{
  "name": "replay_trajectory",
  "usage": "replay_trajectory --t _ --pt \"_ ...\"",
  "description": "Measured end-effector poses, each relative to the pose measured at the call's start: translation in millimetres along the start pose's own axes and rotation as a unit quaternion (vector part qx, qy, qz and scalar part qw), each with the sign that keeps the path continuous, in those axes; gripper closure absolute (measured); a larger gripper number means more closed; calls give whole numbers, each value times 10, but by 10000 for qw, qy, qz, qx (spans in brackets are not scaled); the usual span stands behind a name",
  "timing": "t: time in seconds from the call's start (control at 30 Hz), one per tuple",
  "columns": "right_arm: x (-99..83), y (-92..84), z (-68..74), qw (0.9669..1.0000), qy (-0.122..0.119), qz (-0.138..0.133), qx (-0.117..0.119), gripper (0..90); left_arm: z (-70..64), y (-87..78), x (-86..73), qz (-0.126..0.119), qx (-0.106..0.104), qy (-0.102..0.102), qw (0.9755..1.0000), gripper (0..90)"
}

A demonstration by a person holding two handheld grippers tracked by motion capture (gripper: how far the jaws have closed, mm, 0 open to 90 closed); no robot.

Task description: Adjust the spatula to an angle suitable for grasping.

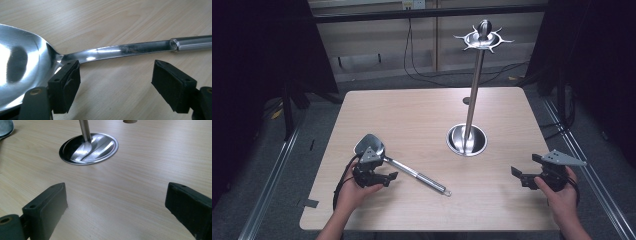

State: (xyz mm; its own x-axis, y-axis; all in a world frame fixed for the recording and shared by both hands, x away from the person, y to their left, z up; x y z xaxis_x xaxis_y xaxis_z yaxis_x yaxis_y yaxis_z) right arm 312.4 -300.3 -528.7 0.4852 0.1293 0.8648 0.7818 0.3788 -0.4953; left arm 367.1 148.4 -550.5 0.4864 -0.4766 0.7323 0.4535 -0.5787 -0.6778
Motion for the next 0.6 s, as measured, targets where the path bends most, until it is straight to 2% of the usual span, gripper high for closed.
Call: replay_trajectory --t 0.07,0.1,0.13,0.17,0.2,0.23,0.27,0.3,0.33,0.4,0.5,0.53,0.6 --pt "-7 1 -2 10000 -1 16 5 39 -23 5 -5 22 -40 -11 10000 269" --pt "-12 5 -1 10000 7 37 1 39 -64 11 -17 97 -130 65 9998 292" --pt "-12 5 -1 10000 7 37 1 39 -64 11 -17 97 -130 65 9998 313" --pt "-12 5 2 10000 -11 34 -4 39 -111 19 -9 98 -243 197 9995 345" --pt "-13 6 7 10000 -18 41 16 39 -111 19 -9 98 -243 197 9995 373" --pt "-16 6 10 10000 -27 46 21 42 -173 22 9 68 -451 260 9986 401" --pt "-21 7 13 10000 -37 55 24 42 -173 22 9 68 -451 260 9986 454" --pt "-21 7 13 10000 -37 55 24 42 -200 16 16 100 -507 291 9982 454" --pt "-35 6 17 10000 -48 75 20 43 -232 17 31 99 -570 321 9978 540" --pt "-46 -6 13 9999 -43 97 -4 45 -298 22 64 136 -657 538 9963 640" --pt "-44 -28 -6 9999 -87 46 -59 48 -353 42 85 139 -729 633 9952 742" --pt "-51 -44 -9 9999 -87 61 -68 48 -368 45 93 188 -740 680 9948 742" --pt "-53 -90 -35 9998 -102 34 -139 48 -441 82 129 183 -870 701 9936 821"
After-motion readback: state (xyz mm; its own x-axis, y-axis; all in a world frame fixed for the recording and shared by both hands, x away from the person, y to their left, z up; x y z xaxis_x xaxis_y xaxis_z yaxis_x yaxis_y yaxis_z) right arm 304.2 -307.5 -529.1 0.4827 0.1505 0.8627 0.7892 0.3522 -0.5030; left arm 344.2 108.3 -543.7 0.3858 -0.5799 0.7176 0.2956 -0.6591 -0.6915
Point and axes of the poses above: each handheld gripper's, and its own axes: y roughly forward along the jaws, x roughly out of its top, z roughly to its left, the point moved 9 cm from there along y, roughly forward along the jaws
